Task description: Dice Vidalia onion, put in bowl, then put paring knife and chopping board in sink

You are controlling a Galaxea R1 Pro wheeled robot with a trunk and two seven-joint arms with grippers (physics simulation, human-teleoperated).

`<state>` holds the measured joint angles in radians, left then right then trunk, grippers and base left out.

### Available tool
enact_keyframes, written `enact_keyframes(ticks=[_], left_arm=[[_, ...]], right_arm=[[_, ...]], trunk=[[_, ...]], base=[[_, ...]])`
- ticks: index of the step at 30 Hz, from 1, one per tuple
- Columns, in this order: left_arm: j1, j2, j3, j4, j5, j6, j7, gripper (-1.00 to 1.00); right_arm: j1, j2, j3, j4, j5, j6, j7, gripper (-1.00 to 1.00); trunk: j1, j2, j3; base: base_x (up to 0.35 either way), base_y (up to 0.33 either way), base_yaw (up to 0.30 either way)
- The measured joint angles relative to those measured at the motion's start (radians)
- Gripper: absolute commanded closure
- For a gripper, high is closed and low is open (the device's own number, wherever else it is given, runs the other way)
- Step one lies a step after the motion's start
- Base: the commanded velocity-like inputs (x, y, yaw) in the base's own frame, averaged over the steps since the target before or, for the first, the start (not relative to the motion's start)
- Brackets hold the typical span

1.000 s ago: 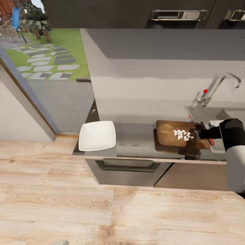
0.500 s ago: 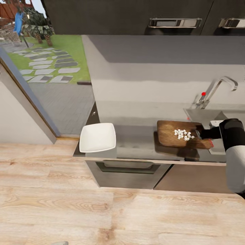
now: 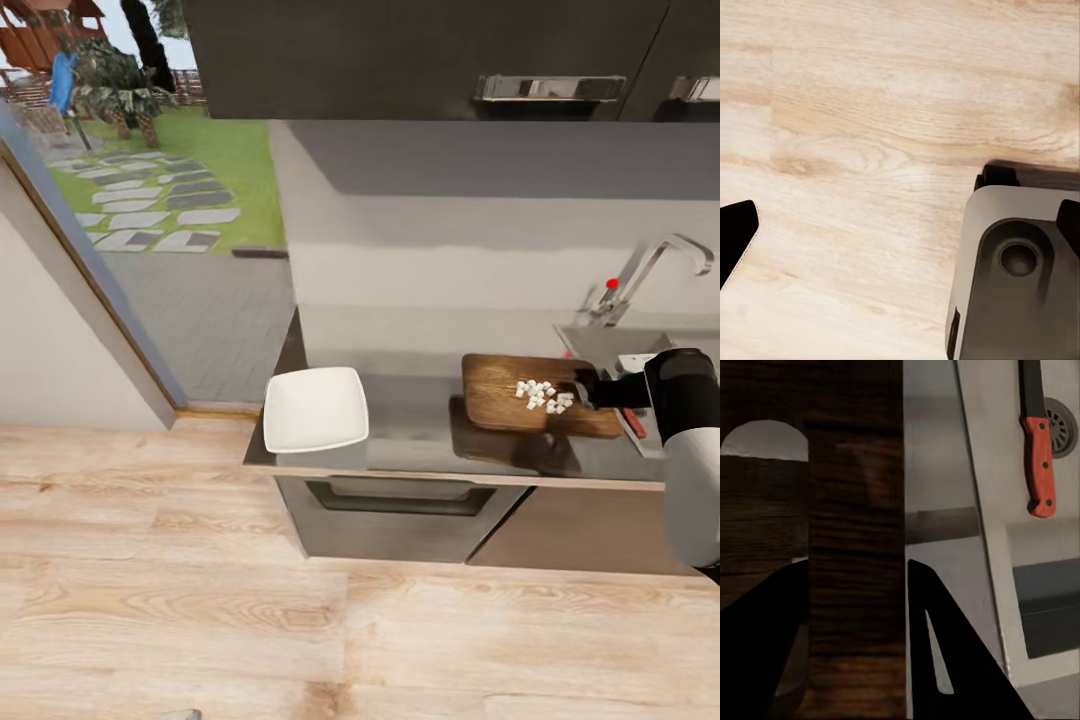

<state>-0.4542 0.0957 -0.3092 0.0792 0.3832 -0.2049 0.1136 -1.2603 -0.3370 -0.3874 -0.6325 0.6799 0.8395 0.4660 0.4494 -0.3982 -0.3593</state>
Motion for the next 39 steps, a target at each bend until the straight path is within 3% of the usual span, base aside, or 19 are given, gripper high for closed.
enact_keyframes(ticks=[8,17,31,39], left_arm=[[0.000,-0.002,0.000,0.000,0.000,0.001,0.000,-1.00],[0.002,-0.008,0.000,-0.001,0.000,0.001,0.000,-1.00],[0.004,-0.014,0.000,0.000,0.000,-0.001,0.000,-1.00],[0.005,-0.014,0.000,0.000,0.000,0.000,0.000,-1.00]], right_arm=[[0.000,0.001,0.000,0.000,-0.002,0.001,-0.001,1.00],[-0.001,0.001,0.000,0.000,0.000,0.001,-0.002,1.00],[0.000,0.000,0.000,0.000,0.002,0.000,-0.001,1.00],[0.000,0.000,0.000,0.000,0.003,0.000,-0.001,1.00]], trunk=[[0.000,0.000,0.013],[0.000,0.000,0.027],[0.001,0.000,0.049],[0.000,0.000,0.061]], base=[[0.000,0.081,0.000],[-0.014,-0.284,0.000],[-0.311,-0.038,0.000],[-0.054,0.048,0.000]])
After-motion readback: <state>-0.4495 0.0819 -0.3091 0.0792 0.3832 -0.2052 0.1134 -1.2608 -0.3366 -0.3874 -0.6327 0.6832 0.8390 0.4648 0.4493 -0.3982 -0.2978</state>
